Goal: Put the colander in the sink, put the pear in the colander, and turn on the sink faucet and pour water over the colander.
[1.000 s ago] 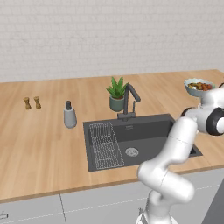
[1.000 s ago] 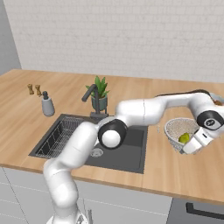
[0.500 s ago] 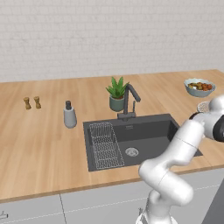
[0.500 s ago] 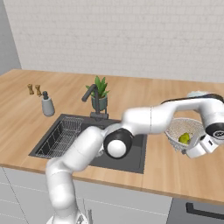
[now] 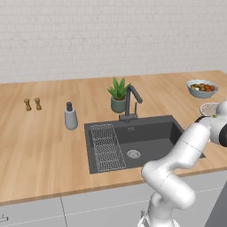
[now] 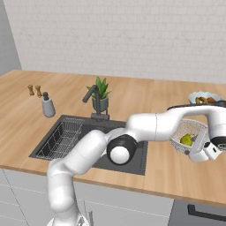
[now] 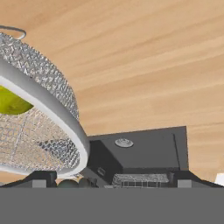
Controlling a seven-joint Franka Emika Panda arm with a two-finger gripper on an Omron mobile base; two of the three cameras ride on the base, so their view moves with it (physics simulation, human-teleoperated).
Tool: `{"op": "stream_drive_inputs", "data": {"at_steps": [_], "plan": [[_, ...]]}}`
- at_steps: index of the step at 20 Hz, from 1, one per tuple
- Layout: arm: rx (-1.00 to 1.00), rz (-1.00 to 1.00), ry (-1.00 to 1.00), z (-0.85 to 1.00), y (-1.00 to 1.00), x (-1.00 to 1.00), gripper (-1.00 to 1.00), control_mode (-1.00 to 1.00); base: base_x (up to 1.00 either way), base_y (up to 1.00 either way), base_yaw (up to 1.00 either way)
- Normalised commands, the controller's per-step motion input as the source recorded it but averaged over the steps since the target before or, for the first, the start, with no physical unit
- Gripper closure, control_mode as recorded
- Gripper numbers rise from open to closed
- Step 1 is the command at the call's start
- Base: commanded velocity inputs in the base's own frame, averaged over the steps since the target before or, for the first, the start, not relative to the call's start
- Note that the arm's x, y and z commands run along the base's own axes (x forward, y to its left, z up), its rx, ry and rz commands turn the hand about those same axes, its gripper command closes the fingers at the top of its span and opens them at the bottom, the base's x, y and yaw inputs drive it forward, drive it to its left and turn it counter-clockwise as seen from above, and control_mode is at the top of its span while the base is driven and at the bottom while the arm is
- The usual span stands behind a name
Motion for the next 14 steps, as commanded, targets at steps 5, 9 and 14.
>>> {"op": "stream_drive_inputs", "data": {"at_steps": [5, 9, 14], "plan": [[-0.1, -0.07, 0.0, -0.06, 0.0, 0.22, -1.0, -1.0, 0.0, 0.0, 0.0], [-0.16, -0.11, 0.0, -0.11, 0.03, 0.28, -1.0, -1.0, 0.0, 0.0, 0.0], [-0.09, -0.11, 0.0, -0.16, 0.0, 0.14, -1.0, -1.0, 0.0, 0.0, 0.0]]}}
